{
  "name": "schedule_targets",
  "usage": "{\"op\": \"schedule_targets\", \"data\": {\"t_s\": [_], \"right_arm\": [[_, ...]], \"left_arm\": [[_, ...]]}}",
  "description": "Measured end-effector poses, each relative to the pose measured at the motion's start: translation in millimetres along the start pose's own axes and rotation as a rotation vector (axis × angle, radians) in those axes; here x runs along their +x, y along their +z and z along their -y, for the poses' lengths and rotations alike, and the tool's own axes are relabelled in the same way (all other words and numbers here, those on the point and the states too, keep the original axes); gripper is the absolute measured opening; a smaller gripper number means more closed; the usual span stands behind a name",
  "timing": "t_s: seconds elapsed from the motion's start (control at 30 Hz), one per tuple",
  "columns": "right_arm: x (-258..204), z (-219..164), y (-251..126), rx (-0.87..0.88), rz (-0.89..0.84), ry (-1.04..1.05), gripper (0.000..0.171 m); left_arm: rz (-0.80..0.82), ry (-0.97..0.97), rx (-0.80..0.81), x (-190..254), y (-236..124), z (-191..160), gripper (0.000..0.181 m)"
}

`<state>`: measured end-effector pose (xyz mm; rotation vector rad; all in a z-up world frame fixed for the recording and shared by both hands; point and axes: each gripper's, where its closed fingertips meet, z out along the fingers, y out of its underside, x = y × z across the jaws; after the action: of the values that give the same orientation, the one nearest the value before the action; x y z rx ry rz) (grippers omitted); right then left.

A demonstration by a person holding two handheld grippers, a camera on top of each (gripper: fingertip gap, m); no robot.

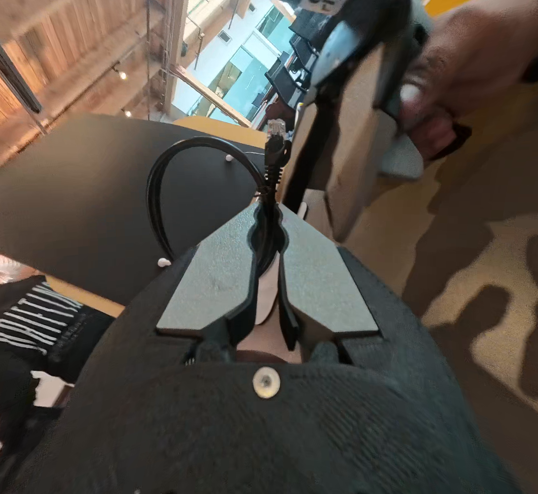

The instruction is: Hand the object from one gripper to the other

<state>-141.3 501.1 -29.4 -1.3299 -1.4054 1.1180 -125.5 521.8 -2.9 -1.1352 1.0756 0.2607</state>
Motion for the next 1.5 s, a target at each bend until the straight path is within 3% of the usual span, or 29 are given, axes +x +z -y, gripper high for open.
{"op": "schedule_targets", "data": {"t_s": [0.17, 0.27, 0.33, 0.5, 0.73, 0.9, 1.0, 1.1, 1.23, 1.5], "right_arm": [[-2, 28, -14, 0.183, 0.068, 0.118, 0.048], [11, 26, -18, 0.158, -0.008, 0.119, 0.011], [20, 23, -20, 0.125, -0.085, 0.072, 0.002], [36, 18, -26, 0.021, -0.29, -0.134, 0.002], [16, -6, -2, -0.199, -0.381, -0.576, 0.003], [8, -16, 9, -0.239, -0.366, -0.647, 0.006], [11, -22, 9, -0.281, -0.378, -0.704, 0.011], [13, -32, 11, -0.325, -0.357, -0.678, 0.028], [16, -29, 8, -0.269, -0.309, -0.494, 0.03], [6, -2, -3, -0.04, -0.103, -0.126, 0.044]], "left_arm": [[-0.066, 0.056, 0.013, 24, 5, 5, 0.004], [-0.078, 0.013, 0.019, 26, 6, 5, 0.004], [-0.116, -0.066, 0.021, 29, 5, 2, 0.003], [-0.232, -0.428, 0.103, 21, 0, 10, 0.022], [-0.386, -0.967, 0.298, -9, -16, 33, 0.038], [-0.389, -1.023, 0.304, -10, -13, 25, 0.028], [-0.398, -0.963, 0.304, -4, -13, 31, 0.018], [-0.282, -0.737, 0.195, 0, -6, 23, 0.008], [-0.115, -0.285, 0.005, 1, -3, -3, 0.003], [-0.065, 0.068, -0.092, 17, 1, -23, 0.003]]}}
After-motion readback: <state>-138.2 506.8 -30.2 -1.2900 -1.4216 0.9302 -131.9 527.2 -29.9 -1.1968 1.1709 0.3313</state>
